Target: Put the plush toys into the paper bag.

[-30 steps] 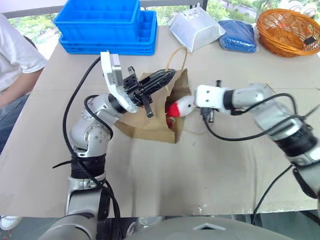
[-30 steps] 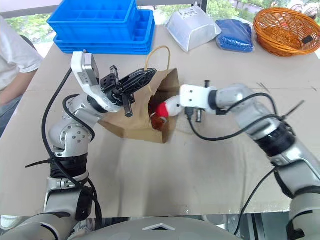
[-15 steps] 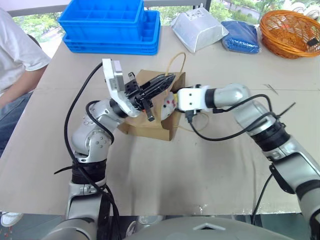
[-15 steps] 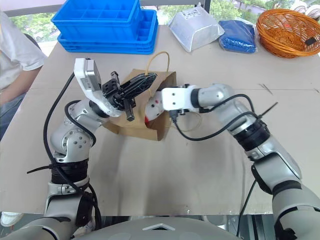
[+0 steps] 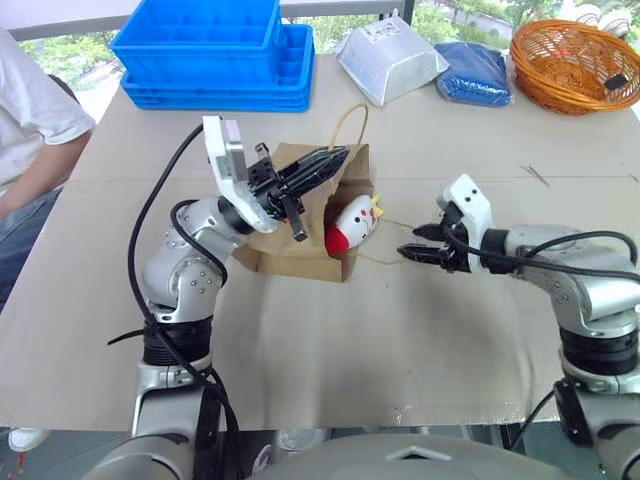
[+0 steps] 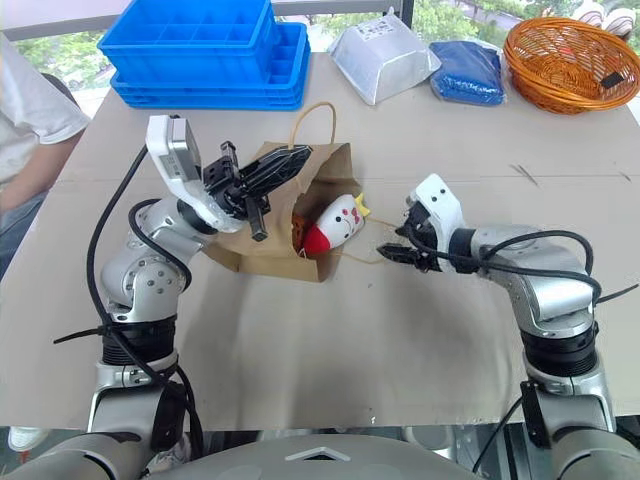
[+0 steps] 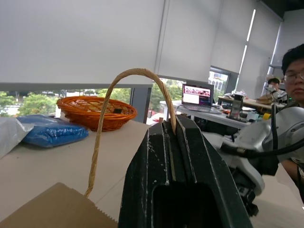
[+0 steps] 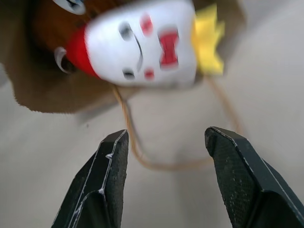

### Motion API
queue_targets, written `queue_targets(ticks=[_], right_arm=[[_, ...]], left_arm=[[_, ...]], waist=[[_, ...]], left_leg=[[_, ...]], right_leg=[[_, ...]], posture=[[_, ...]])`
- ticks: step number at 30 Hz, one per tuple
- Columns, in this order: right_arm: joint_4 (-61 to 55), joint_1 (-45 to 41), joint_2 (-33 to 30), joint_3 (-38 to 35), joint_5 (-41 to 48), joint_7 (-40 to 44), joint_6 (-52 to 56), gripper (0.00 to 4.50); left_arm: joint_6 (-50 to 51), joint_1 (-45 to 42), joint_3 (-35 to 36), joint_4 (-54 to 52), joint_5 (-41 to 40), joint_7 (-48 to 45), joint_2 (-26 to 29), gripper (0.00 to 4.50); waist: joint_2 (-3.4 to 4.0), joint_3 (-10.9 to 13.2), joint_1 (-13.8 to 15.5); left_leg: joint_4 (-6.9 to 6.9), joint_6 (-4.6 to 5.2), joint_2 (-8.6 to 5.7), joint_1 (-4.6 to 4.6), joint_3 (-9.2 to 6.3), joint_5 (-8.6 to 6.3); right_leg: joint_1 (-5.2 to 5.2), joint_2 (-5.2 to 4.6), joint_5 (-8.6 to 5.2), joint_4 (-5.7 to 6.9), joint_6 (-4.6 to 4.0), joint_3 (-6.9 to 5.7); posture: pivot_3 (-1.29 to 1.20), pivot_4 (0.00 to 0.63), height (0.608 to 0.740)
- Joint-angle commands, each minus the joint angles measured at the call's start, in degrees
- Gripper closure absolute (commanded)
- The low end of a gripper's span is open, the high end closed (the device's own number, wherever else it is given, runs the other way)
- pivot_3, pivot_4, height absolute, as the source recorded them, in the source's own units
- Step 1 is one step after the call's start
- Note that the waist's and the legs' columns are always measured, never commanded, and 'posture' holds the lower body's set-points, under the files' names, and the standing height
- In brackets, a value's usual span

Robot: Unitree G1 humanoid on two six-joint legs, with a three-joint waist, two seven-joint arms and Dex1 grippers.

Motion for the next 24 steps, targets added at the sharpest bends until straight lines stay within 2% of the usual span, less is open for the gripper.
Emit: queue_targets(ticks=[1,7,10,15,20,23,24], right_arm=[[0.61,0.05,-0.08,-1.65,0.7,-2.97,0.98,2.04],[8.17,0.67,2.17,-0.91,1.26,-6.43,-1.35,2.04],[9.24,-0.16,3.56,-3.79,3.3,-6.95,-0.24,2.04],[9.85,-0.23,5.77,-5.79,6.54,-7.49,0.89,4.4],[9.15,-0.41,7.37,-6.97,9.42,-8.24,0.43,4.46],[8.04,-0.91,9.57,-10.99,12.35,-9.0,1.99,4.46],[7.43,-2.01,11.51,-14.99,14.44,-9.44,3.74,4.46]], left_arm=[[-1.23,-0.73,0.64,-1.24,-0.26,-0.45,0.17,4.5],[-1.34,-0.09,0.69,-2.13,-0.22,-0.25,0.36,4.5],[-1.44,0.1,0.98,-2.36,-0.21,0.03,0.5,4.5],[-1.78,0.72,0.59,-2.59,-0.04,0.33,0.12,4.5],[-1.8,0.86,0.75,-2.79,-0.26,0.76,0.01,4.5],[-1.73,0.83,1.04,-2.83,-0.68,1.42,-0.45,4.5],[-1.48,0.68,1.38,-2.92,-1.26,1.92,-0.73,4.5]], waist=[[0.0,0.0,0.0],[-0.01,-0.01,-0.25],[-0.05,-0.05,-0.34],[-0.05,-0.04,-0.3],[-0.05,-0.04,-0.15],[-0.05,-0.04,-0.13],[-0.05,-0.04,-0.12]], left_leg=[[0.0,0.0,0.0,0.0,0.0,0.0],[-0.01,-0.01,0.01,0.01,-0.01,0.0],[0.0,-0.01,0.02,0.07,0.03,0.01],[0.01,0.0,0.03,0.08,0.03,0.01],[0.01,0.0,0.02,0.06,0.01,0.01],[0.01,0.0,0.02,0.06,0.0,0.01],[0.01,0.0,0.02,0.06,0.0,0.01]], right_leg=[[0.0,0.0,0.0,0.0,0.0,0.0],[0.0,0.03,0.0,0.02,0.0,-0.02],[0.03,0.05,0.0,0.04,0.0,0.01],[0.02,0.08,0.0,0.12,0.0,0.04],[0.01,0.06,0.0,0.12,0.0,0.02],[0.01,0.07,0.0,0.12,0.0,0.02],[0.01,0.07,0.0,0.12,0.0,0.01]], posture=[[0.0,0.15,0.74],[0.0,0.15,0.74],[0.0,0.15,0.74],[0.0,0.15,0.74],[0.0,0.15,0.74],[0.0,0.15,0.74],[0.0,0.15,0.74]])
